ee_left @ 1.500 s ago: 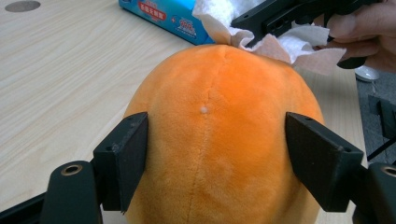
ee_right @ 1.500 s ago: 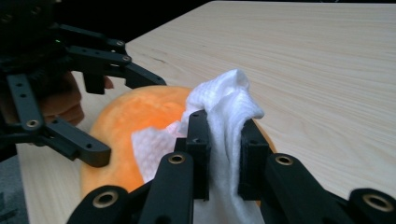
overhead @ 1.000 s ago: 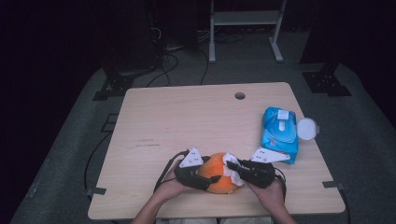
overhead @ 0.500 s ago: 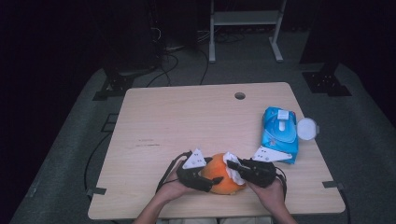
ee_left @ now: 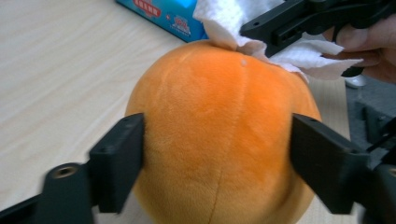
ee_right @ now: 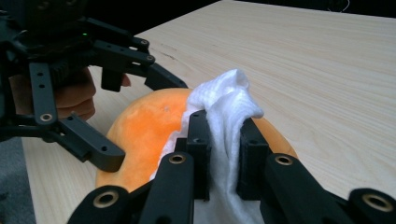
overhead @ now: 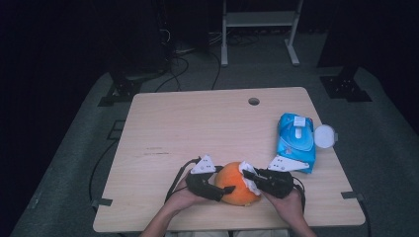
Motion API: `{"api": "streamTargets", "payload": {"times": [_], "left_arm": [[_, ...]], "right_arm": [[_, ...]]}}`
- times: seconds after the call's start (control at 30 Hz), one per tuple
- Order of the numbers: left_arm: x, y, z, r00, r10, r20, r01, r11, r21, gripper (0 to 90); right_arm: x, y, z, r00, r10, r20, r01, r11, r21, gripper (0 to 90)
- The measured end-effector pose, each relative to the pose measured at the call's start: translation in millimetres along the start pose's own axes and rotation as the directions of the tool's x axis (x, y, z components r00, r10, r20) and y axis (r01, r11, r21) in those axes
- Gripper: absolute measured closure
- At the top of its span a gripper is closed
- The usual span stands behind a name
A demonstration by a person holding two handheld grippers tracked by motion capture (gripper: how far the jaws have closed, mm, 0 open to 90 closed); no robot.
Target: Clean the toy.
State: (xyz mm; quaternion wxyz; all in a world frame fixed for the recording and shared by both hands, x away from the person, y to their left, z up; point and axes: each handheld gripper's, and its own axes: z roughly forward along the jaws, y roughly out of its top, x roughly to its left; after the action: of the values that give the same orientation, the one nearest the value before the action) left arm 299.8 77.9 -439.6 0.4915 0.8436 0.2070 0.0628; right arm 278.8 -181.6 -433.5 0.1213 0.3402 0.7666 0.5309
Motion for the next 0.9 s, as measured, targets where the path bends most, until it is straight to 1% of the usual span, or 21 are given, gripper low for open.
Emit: {"api": "streamTargets", "payload": {"times": [0.1, 0.17, 0.23, 0.27, 0.33, 0.37, 0.4, 0.47, 0.53, 0.57, 0.6, 0.63, 0.7, 0.73, 0.77, 0.8, 0.83, 0.87, 0.9], "left_arm": [[-2.4, 2.4, -1.8, 0.9996, 0.026, -0.015, -0.026, 0.9997, -0.002, 27.7], [-3.4, 6.4, -4.9, 0.9989, 0.038, -0.027, -0.039, 0.9992, -0.015, 30.8], [-5.0, 10.5, -8.0, 0.9965, 0.062, -0.056, -0.064, 0.9976, -0.028, 32.5], [-6.1, 12.4, -9.3, 0.9949, 0.073, -0.069, -0.075, 0.9968, -0.027, 32.8], [-8.2, 14.4, -10.5, 0.9928, 0.091, -0.079, -0.093, 0.9955, -0.019, 33.0], [-8.1, 14.1, -10.5, 0.9921, 0.097, -0.080, -0.098, 0.9950, -0.015, 32.9], [-7.7, 13.4, -10.1, 0.9925, 0.095, -0.077, -0.096, 0.9952, -0.016, 32.8], [-5.2, 11.5, -9.2, 0.9946, 0.077, -0.069, -0.079, 0.9965, -0.026, 30.3], [-1.9, 11.1, -11.8, 0.9970, 0.038, -0.067, -0.042, 0.9979, -0.050, 22.6], [-0.6, 10.9, -13.0, 0.9972, 0.022, -0.071, -0.026, 0.9980, -0.057, 19.8], [1.4, 10.1, -14.0, 0.9972, 0.007, -0.074, -0.011, 0.9984, -0.055, 17.7], [3.9, 7.8, -13.4, 0.9976, -0.010, -0.069, 0.008, 0.9992, -0.040, 15.4], [6.5, 2.5, -8.4, 0.9983, -0.041, -0.042, 0.040, 0.9989, -0.023, 15.5], [6.4, 1.1, -6.6, 0.9986, -0.039, -0.037, 0.038, 0.9991, -0.017, 19.5], [4.7, 0.8, -5.2, 0.9986, -0.015, -0.050, 0.014, 0.9997, -0.019, 22.6], [3.6, 2.0, -5.9, 0.9985, -0.006, -0.055, 0.005, 0.9998, -0.020, 26.1], [1.8, 4.1, -7.3, 0.9979, 0.012, -0.063, -0.013, 0.9997, -0.020, 29.0], [-0.9, 6.6, -9.1, 0.9968, 0.037, -0.070, -0.039, 0.9990, -0.022, 31.4], [-2.7, 8.4, -10.5, 0.9966, 0.050, -0.067, -0.051, 0.9985, -0.021, 32.9]], "right_arm": [[0.5, 0.9, -0.3, 1.0000, -0.003, 0.001, 0.003, 1.000, -0.004, 77.9], [2.6, 2.5, -1.8, 1.0000, 0.001, -0.001, -0.001, 1.000, -0.015, 78.0], [6.6, 6.3, -4.5, 0.9998, 0.009, -0.020, -0.009, 0.999, -0.040, 78.2], [8.7, 7.9, -4.7, 0.9996, 0.001, -0.030, -0.003, 0.999, -0.047, 78.2], [14.1, 10.9, -3.9, 0.9986, -0.011, -0.052, 0.008, 0.998, -0.056, 78.1], [16.8, 11.9, -2.5, 0.9983, -0.033, -0.048, 0.030, 0.998, -0.051, 78.1], [17.3, 11.8, -1.7, 0.9982, -0.044, -0.040, 0.042, 0.998, -0.043, 78.1], [12.9, 9.7, -1.1, 0.9989, -0.031, -0.036, 0.029, 0.999, -0.033, 78.2], [5.3, 4.7, -0.2, 0.9997, -0.021, -0.013, 0.021, 1.000, -0.018, 78.2], [1.9, 2.5, -0.1, 0.9999, -0.004, -0.011, 0.004, 1.000, -0.016, 78.2], [-0.2, 1.3, -0.3, 0.9999, 0.007, -0.009, -0.007, 1.000, -0.018, 78.2], [-2.2, 0.9, -0.7, 0.9999, 0.013, -0.007, -0.013, 1.000, -0.020, 78.2], [-1.7, 2.4, -1.0, 1.0000, 0.005, -0.003, -0.005, 1.000, -0.017, 78.2], [0.3, 2.9, -0.6, 1.0000, 0.005, -0.005, -0.005, 1.000, -0.016, 78.2], [2.3, 3.4, -0.2, 1.0000, 0.002, -0.006, -0.002, 1.000, -0.015, 78.2], [6.7, 4.4, 0.0, 1.0000, -0.005, -0.007, 0.005, 1.000, -0.018, 78.2], [9.1, 5.3, -0.2, 0.9998, -0.016, -0.010, 0.016, 1.000, -0.021, 78.2], [12.2, 6.9, -0.7, 0.9996, -0.019, -0.019, 0.019, 0.999, -0.031, 78.2], [14.4, 8.9, -1.7, 0.9990, -0.025, -0.037, 0.024, 0.999, -0.042, 78.2]]}}
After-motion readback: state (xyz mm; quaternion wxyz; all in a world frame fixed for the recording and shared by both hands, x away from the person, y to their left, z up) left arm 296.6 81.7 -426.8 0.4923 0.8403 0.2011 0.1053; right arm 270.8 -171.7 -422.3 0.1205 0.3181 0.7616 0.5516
